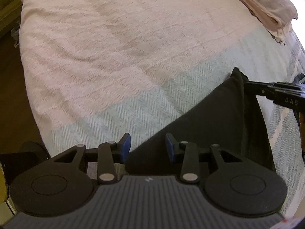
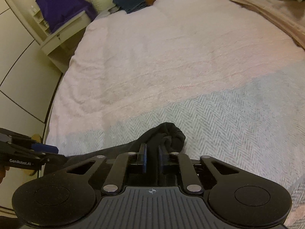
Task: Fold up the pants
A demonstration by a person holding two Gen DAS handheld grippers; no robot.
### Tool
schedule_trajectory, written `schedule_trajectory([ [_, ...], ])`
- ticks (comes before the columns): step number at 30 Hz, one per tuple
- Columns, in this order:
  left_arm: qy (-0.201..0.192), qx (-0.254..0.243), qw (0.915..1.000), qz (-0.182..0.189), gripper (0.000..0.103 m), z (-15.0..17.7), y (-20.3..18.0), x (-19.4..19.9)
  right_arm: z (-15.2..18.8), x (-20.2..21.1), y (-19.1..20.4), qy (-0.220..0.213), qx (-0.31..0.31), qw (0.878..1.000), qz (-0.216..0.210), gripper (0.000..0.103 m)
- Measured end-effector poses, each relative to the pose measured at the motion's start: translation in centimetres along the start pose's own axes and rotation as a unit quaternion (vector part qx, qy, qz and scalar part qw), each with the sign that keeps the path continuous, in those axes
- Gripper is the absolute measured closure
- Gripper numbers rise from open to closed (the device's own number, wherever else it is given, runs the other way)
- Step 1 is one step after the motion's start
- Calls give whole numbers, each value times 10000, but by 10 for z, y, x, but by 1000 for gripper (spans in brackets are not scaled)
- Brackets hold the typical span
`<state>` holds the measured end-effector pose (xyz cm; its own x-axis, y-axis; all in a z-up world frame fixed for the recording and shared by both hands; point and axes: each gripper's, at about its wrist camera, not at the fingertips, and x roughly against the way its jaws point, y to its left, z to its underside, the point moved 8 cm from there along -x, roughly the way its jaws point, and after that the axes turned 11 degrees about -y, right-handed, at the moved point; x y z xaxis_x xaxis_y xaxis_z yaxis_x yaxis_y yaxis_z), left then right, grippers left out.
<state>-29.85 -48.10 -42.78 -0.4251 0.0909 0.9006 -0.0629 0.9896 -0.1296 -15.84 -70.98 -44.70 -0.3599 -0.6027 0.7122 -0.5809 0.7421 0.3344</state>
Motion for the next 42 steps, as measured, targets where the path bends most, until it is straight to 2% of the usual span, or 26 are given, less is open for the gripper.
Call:
schedule_trajectory([
  [2, -32, -25, 10000, -30, 69, 4, -1, 0, -2, 4, 4, -87, 239, 9996, 123, 103],
  [3, -54, -55, 10000, -41, 69, 5, -1, -1, -2, 7, 11, -177, 554, 9979, 273, 103],
  [5, -81, -127, 9999, -27, 69, 8, -3, -1, 4, 13, 19, -353, 1217, 9884, 832, 103],
  [6, -106, -134, 9999, 15, 67, 9, -4, -2, 13, 10, 11, -308, 1219, 9846, 1214, 103],
  [7, -95, -187, 9998, -49, 67, 11, -4, -3, 25, 5, -11, -124, 949, 9783, 1838, 103],
  [8, -89, -268, 9995, -107, 67, 13, -3, -5, 36, 5, -35, -80, 480, 9741, 2210, 103],
  [9, -130, -284, 9995, -79, 67, 14, -2, -5, 43, 11, -53, -147, -265, 9756, 2177, 103],
  [10, -179, -281, 9994, -22, 67, 14, -2, -5, 45, 19, -60, -374, -1042, 9787, 1726, 103],
  [11, -205, -296, 9993, 26, 67, 15, -1, -5, 42, 26, -60, -535, -1431, 9775, 1454, 103],
  [17, -138, -263, 9995, 106, 67, 12, -2, -5, -3, 30, -17, -1096, -783, 9872, 849, 103],
  [21, -98, -314, 9994, 130, 67, 11, -1, -6, -5, -4, 25, -952, 146, 9942, 471, 102],
  [22, -80, -307, 9994, 138, 66, 11, 0, -7, 1, -18, 28, -768, 462, 9939, 646, 102],
  [23, -75, -302, 9994, 160, 65, 10, 0, -8, 12, -30, 23, -496, 800, 9897, 1081, 102],
  [24, -97, -304, 9993, 206, 62, 8, -1, -7, 19, -35, 16, -400, 921, 9863, 1306, 102],
  [25, -84, -340, 9991, 229, 62, 6, -2, -7, 21, -32, 8, -458, 747, 9845, 1516, 101],
  [27, -38, -530, 9984, 184, 64, 4, -3, -8, 27, -21, -16, -291, 600, 9666, 2476, 101],
  [28, -28, -605, 9980, 198, 64, 3, -4, -9, 32, -11, -26, -246, 444, 9620, 2684, 101],
  [30, 41, -709, 9972, 232, 64, 0, -5, -10, 42, 17, -39, -460, -343, 9651, 2555, 101],
  [32, 52, -862, 9958, 295, 64, -3, -7, -10, 52, 44, -41, -646, -917, 9615, 2509, 101],
  [37, 138, -1342, 9898, 465, 64, -12, -17, -16, 81, 96, -1, -910, -1527, 9517, 2503, 100],
  [41, 208, -1725, 9817, 780, 64, -19, -27, -23, 105, 100, 47, -952, -1862, 9500, 2318, 99],
  [42, 227, -1834, 9789, 867, 64, -20, -29, -25, 115, 94, 53, -841, -1982, 9494, 2285, 99],
])
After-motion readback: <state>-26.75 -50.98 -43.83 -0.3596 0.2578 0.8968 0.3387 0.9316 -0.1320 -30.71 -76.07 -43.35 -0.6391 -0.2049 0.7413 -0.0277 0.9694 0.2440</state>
